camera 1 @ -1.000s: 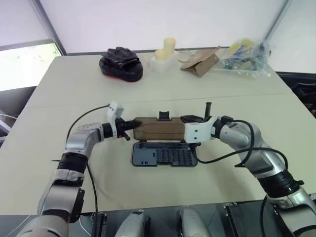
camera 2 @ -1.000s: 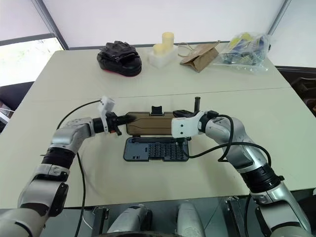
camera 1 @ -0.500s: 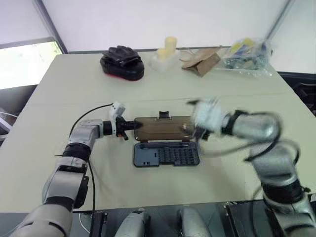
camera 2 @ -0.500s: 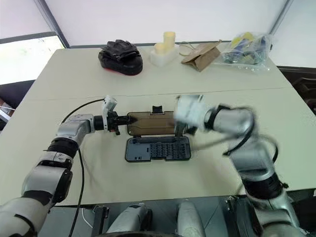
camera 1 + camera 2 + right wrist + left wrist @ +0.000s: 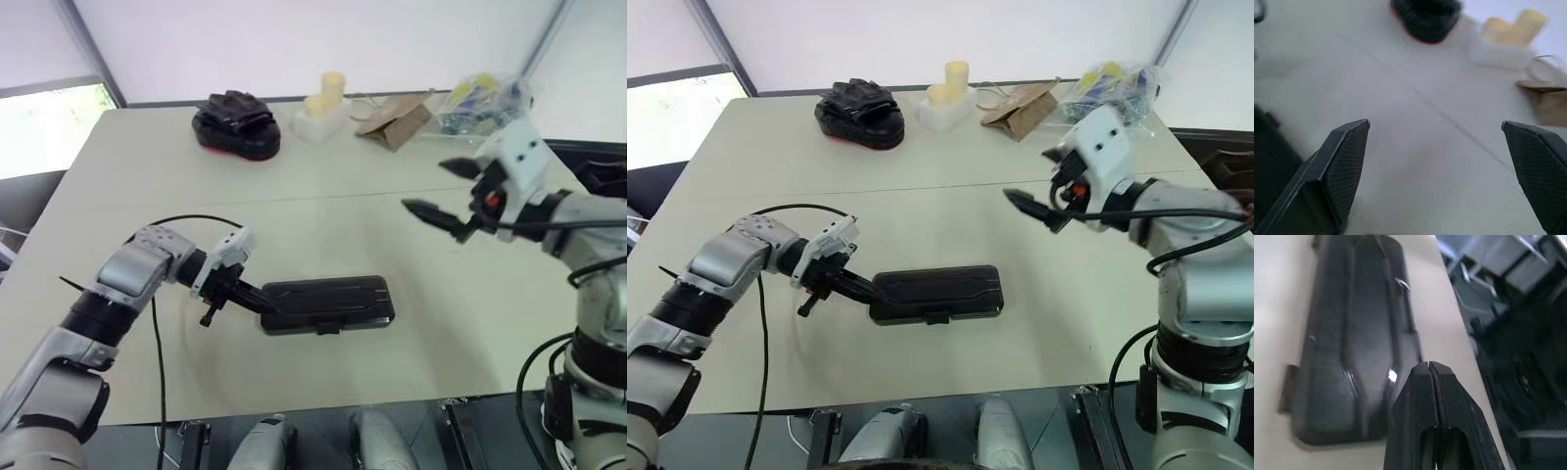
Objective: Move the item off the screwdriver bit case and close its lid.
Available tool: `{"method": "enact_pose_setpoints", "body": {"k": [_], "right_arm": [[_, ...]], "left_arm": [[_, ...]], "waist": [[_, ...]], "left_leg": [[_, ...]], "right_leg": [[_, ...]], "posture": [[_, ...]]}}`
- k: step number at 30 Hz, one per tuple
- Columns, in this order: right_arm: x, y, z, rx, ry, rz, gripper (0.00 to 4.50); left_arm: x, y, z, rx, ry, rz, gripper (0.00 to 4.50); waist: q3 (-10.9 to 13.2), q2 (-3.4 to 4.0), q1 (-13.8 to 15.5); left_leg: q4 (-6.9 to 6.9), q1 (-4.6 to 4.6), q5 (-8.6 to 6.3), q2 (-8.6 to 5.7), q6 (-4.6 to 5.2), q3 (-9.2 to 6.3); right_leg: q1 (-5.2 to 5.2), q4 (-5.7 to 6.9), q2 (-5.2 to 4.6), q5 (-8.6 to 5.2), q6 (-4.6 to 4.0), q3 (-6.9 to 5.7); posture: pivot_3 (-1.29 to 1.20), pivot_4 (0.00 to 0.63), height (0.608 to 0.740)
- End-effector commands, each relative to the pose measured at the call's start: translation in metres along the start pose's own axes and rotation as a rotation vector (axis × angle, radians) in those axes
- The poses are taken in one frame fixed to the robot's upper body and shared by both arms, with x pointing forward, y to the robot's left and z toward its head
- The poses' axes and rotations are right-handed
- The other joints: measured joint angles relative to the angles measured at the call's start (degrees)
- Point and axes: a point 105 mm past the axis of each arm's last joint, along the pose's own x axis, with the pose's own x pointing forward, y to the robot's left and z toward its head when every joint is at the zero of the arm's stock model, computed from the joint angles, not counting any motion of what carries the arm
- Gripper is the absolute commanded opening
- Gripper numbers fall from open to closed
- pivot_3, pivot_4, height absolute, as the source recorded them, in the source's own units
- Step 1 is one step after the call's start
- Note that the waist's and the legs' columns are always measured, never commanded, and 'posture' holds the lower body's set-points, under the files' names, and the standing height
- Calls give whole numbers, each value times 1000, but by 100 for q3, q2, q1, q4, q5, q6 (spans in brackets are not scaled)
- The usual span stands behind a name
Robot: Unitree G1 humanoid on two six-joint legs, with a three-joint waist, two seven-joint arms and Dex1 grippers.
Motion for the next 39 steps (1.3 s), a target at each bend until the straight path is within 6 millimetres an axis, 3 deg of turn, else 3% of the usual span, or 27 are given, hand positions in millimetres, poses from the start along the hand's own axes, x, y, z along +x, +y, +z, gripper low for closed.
{"method": "enact_pose_setpoints", "body": {"k": [1, 5, 8, 11, 15, 23, 31, 39], "right_arm": [[2, 24, -2, -97, 7, 82, 4461], [9, 42, -12, -97, 24, 155, 4461], [6, 78, -19, -57, 19, 351, 3623], [0, 112, -38, -44, 81, 506, 2104], [-4, 137, -61, -60, 152, 578, 22], [10, 157, -68, -32, 146, 565, 22], [40, 142, -83, -105, 191, 424, 22], [56, 124, -88, -128, 233, 311, 22]], "left_arm": [[-25, 14, 50, 78, -159, 120, 0], [-33, 35, 75, 131, -243, 245, 0], [-27, 64, 76, 185, -222, 395, 0], [-8, 78, 59, 201, -141, 401, 0], [16, 89, 40, 213, -36, 391, 0], [50, 84, 16, 305, 206, 224, 0], [65, 79, 17, 395, 325, 119, 0], [86, 67, -3, 452, 424, -28, 0]], "waist": [[8, -13, 25], [7, -13, -21], [7, -14, -8], [8, -17, -8], [9, -19, 6], [8, -22, 4], [5, -26, 13], [0, -34, -15]], "left_leg": [[7, -3, 0, -1, 1, -4], [32, -11, -9, -6, 16, 5], [33, -6, -9, -5, 16, 5], [51, -6, -10, -6, 16, 3], [46, -13, -12, -8, 21, 6], [55, -13, -14, -8, 23, 9], [57, -10, -14, -12, 24, 7], [57, -6, -14, -9, 23, 6]], "right_leg": [[1, 2, 0, 0, 0, -2], [0, 5, -6, 1, 1, -3], [5, 5, -5, 1, 1, -6], [6, 4, -6, 1, 2, -9], [6, 5, -6, 1, 2, -11], [11, 6, -6, 1, 3, -13], [13, 9, -6, 2, 3, -15], [15, 12, -4, 2, 4, -16]], "posture": [[0, 150, 740], [0, 150, 740], [0, 150, 740], [0, 150, 740], [0, 150, 740], [0, 150, 740], [0, 150, 740], [0, 150, 740]]}}
